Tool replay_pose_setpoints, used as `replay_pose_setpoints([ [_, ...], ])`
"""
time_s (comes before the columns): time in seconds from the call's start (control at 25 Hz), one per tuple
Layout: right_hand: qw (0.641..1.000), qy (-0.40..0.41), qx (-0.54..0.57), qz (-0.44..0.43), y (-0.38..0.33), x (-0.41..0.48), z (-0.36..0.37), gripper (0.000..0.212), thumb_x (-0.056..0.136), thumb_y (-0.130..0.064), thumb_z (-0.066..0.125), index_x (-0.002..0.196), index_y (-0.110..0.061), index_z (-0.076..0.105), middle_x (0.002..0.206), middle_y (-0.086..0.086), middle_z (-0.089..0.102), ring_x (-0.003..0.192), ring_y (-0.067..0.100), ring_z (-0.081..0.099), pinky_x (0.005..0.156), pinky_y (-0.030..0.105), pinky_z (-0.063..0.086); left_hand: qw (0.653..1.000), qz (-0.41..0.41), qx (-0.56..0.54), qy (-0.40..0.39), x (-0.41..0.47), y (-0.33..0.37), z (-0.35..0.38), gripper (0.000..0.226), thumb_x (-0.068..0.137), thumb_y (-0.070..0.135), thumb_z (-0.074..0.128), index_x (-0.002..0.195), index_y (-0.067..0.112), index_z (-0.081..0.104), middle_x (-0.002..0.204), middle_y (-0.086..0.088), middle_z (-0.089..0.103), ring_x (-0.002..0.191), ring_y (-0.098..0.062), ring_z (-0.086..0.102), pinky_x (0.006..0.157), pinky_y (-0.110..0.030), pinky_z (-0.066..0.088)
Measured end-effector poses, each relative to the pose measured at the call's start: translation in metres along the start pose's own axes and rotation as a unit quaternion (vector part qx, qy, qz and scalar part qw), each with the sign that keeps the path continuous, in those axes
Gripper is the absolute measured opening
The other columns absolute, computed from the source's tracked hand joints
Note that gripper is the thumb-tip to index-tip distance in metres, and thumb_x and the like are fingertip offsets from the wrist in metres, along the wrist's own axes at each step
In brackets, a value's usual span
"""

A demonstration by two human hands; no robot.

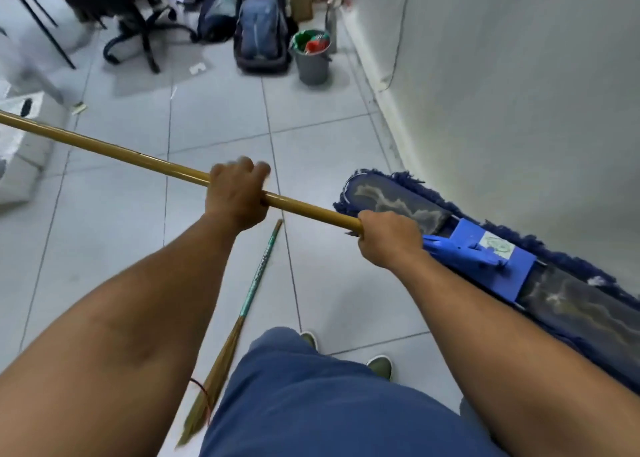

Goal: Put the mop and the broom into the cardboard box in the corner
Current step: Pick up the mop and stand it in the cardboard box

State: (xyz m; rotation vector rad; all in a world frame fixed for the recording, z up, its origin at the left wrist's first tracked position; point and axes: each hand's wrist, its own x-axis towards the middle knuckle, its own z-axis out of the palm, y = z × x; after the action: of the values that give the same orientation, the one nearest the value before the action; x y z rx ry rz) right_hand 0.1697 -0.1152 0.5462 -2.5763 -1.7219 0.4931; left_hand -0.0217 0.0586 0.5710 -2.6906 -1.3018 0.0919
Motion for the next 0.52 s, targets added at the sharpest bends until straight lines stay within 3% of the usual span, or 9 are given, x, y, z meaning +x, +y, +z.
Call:
replay_pose_setpoints([
  [0.08,0.999,0.016,0.007,0.027,-0.001,-0.005,-0.014,0.010,0.086,-0.027,0.053,0.096,-0.025,0.054,0.089,0.002,0.065,0.071,0.027,0.050,0.060,0.036,0.038,0.969,-0.167,-0.155,0.095,0.005,0.017,-0.002,0.086,0.068,0.016,0.062,0.142,0.019,0.019,0.152,-0.017,0.022,0.136,-0.041,0.024,0.113,-0.050,0.021],
  [0.12,0.998,0.026,0.015,0.049,-0.001,-0.009,-0.018,0.010,0.086,-0.026,0.054,0.096,-0.026,0.055,0.087,0.001,0.064,0.072,0.027,0.051,0.061,0.036,0.039,0.922,-0.258,-0.268,0.109,0.008,0.028,-0.006,0.095,0.070,0.014,0.063,0.146,0.019,0.007,0.158,-0.015,0.007,0.142,-0.039,0.012,0.116,-0.048,0.017],
  [0.16,0.996,0.034,0.023,0.074,-0.002,-0.012,-0.023,0.011,0.085,-0.025,0.055,0.096,-0.026,0.055,0.084,0.000,0.062,0.074,0.027,0.053,0.063,0.035,0.039,0.848,-0.332,-0.403,0.089,0.014,0.040,-0.011,0.095,0.074,0.011,0.063,0.148,0.018,0.004,0.159,-0.012,0.007,0.144,-0.036,0.016,0.117,-0.045,0.021],
  [0.2,0.995,0.033,0.030,0.090,-0.002,-0.015,-0.024,0.012,0.085,-0.023,0.055,0.097,-0.025,0.056,0.082,-0.001,0.058,0.077,0.028,0.055,0.065,0.035,0.039,0.750,-0.369,-0.547,0.048,0.019,0.049,-0.014,0.087,0.079,0.006,0.061,0.148,0.016,0.010,0.157,-0.012,0.019,0.138,-0.033,0.032,0.112,-0.042,0.031],
  [0.28,0.991,0.037,0.037,0.126,0.000,-0.025,-0.023,0.014,0.084,-0.022,0.055,0.098,-0.025,0.057,0.079,-0.003,0.052,0.084,0.030,0.059,0.065,0.036,0.038,0.545,-0.317,-0.775,-0.052,0.030,0.061,-0.022,0.055,0.087,-0.004,0.049,0.138,0.008,0.031,0.132,-0.017,0.053,0.107,-0.028,0.061,0.097,-0.039,0.047],
  [0.36,0.982,0.048,0.040,0.181,0.001,-0.040,-0.019,0.016,0.083,-0.023,0.056,0.098,-0.026,0.057,0.077,-0.003,0.051,0.082,0.030,0.058,0.063,0.036,0.039,0.407,-0.263,-0.866,-0.127,0.041,0.064,-0.032,0.038,0.087,-0.008,0.042,0.123,0.005,0.042,0.108,-0.018,0.063,0.095,-0.031,0.066,0.094,-0.043,0.052],
  [0.52,0.954,0.056,0.064,0.289,0.003,-0.086,-0.009,0.012,0.081,-0.024,0.059,0.092,-0.029,0.055,0.074,-0.003,0.052,0.072,0.026,0.052,0.059,0.034,0.039,0.282,-0.230,-0.904,-0.226,0.048,0.099,-0.045,0.012,0.085,0.011,0.054,0.094,0.012,0.046,0.070,-0.003,0.049,0.062,-0.022,0.055,0.072,-0.034,0.051],
])
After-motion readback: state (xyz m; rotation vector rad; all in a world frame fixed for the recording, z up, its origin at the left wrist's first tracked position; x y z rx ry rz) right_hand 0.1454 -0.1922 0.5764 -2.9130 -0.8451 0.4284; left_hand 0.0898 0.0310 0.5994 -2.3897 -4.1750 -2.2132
